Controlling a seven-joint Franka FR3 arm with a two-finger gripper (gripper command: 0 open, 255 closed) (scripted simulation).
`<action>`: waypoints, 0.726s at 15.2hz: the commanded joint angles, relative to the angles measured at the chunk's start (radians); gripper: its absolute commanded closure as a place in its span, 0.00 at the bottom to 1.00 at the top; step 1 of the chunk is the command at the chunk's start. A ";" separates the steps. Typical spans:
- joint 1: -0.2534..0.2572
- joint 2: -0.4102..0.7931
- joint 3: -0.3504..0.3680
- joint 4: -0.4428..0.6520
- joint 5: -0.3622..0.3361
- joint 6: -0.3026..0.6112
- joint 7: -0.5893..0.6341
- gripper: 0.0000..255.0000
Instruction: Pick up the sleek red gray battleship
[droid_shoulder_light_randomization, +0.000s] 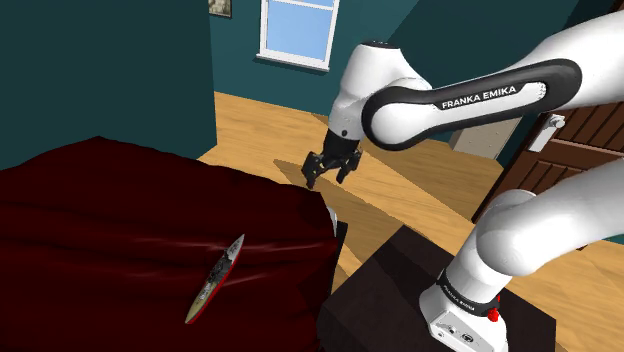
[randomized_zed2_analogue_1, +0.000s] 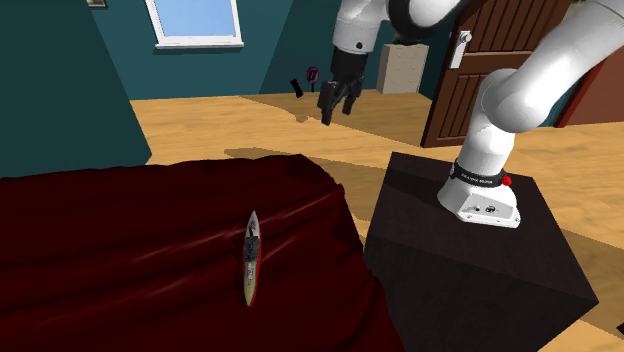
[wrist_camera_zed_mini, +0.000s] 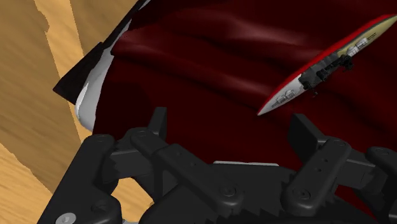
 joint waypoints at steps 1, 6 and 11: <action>-0.011 0.068 0.058 0.004 -0.005 0.072 0.075 0.00; -0.080 0.264 0.201 0.052 -0.097 0.225 0.283 0.00; -0.177 0.512 0.336 0.149 -0.371 0.326 0.602 0.00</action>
